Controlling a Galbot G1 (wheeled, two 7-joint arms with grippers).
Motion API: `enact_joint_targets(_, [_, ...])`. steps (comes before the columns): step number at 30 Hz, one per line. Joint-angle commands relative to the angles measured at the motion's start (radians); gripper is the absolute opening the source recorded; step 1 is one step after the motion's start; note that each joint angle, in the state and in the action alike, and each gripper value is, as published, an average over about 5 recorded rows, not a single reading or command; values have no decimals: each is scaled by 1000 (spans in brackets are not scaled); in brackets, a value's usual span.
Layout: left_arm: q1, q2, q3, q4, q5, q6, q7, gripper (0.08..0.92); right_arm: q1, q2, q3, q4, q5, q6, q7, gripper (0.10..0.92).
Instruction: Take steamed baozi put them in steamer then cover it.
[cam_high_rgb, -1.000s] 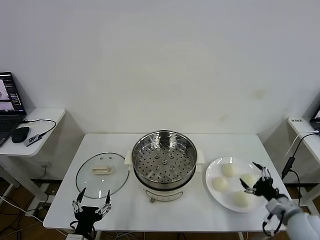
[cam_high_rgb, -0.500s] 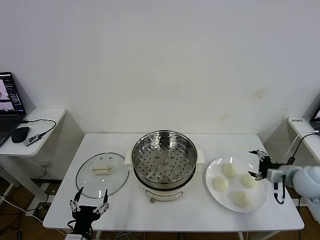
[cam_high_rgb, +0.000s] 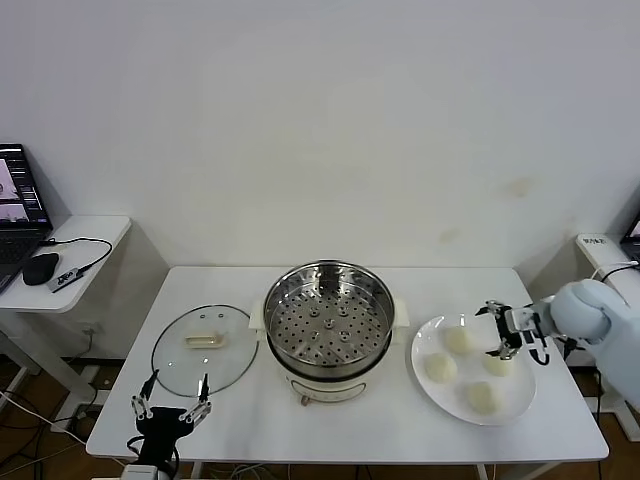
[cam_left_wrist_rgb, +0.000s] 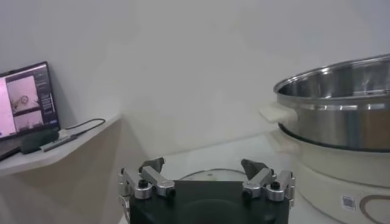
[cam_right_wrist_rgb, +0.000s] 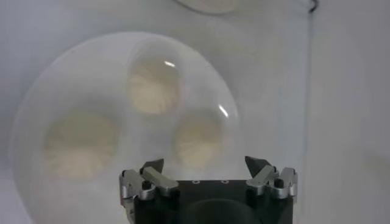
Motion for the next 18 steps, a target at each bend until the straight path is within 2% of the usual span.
enact_joint_targets(1, [0, 2, -4, 1, 0, 1, 0, 823, 171, 115, -205, -177, 6, 0, -36, 823])
enact_joint_targets(14, [1, 4, -24, -2, -2, 1, 7, 823, 152, 217, -195, -265, -52, -12, -5, 818])
enact_joint_targets(18, [-1, 3, -27, -2, -4, 1, 7, 823, 145, 220, -194, -268, -59, -20, -6, 785])
